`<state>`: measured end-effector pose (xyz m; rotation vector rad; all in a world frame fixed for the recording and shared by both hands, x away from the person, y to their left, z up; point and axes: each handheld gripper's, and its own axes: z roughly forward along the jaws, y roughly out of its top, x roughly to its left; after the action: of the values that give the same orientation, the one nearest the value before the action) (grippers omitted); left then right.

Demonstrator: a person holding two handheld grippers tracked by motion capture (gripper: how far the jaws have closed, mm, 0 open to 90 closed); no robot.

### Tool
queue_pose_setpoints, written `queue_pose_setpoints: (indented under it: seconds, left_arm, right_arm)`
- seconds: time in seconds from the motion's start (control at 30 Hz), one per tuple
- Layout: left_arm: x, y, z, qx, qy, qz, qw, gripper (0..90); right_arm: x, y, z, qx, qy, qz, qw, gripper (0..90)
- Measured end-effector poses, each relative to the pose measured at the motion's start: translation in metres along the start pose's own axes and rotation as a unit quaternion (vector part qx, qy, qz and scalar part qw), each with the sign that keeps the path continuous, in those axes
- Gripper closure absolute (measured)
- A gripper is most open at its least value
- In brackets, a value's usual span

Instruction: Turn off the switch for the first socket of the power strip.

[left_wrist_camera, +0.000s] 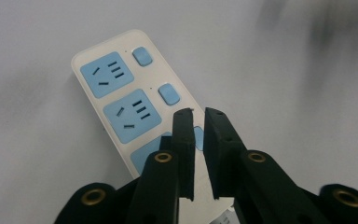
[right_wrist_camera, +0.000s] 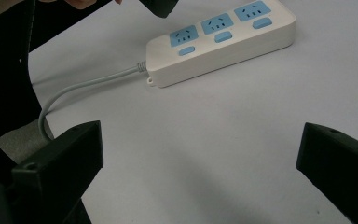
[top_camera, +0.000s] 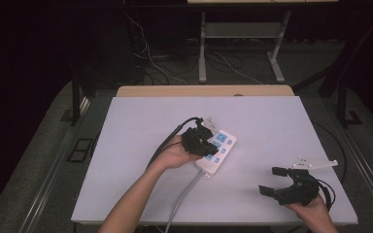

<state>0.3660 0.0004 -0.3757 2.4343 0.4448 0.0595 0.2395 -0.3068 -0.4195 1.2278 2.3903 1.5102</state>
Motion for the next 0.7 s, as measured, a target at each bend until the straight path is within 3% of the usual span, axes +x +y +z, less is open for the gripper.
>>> queue_pose_setpoints:
  seconds: [0.2, 0.7]
  left_arm:
    - [-0.001, 0.001, 0.007, 0.001, 0.0, 0.006, 1.0, 88.9]
    - [0.0, 0.0, 0.022, 0.008, -0.003, 0.002, 1.0, 89.2]
  right_arm:
    - [0.0, 0.0, 0.0, 0.001, 0.002, -0.001, 1.0, 0.3]
    - [0.001, 0.0, 0.0, 0.001, 0.005, -0.004, 1.0, 0.3]
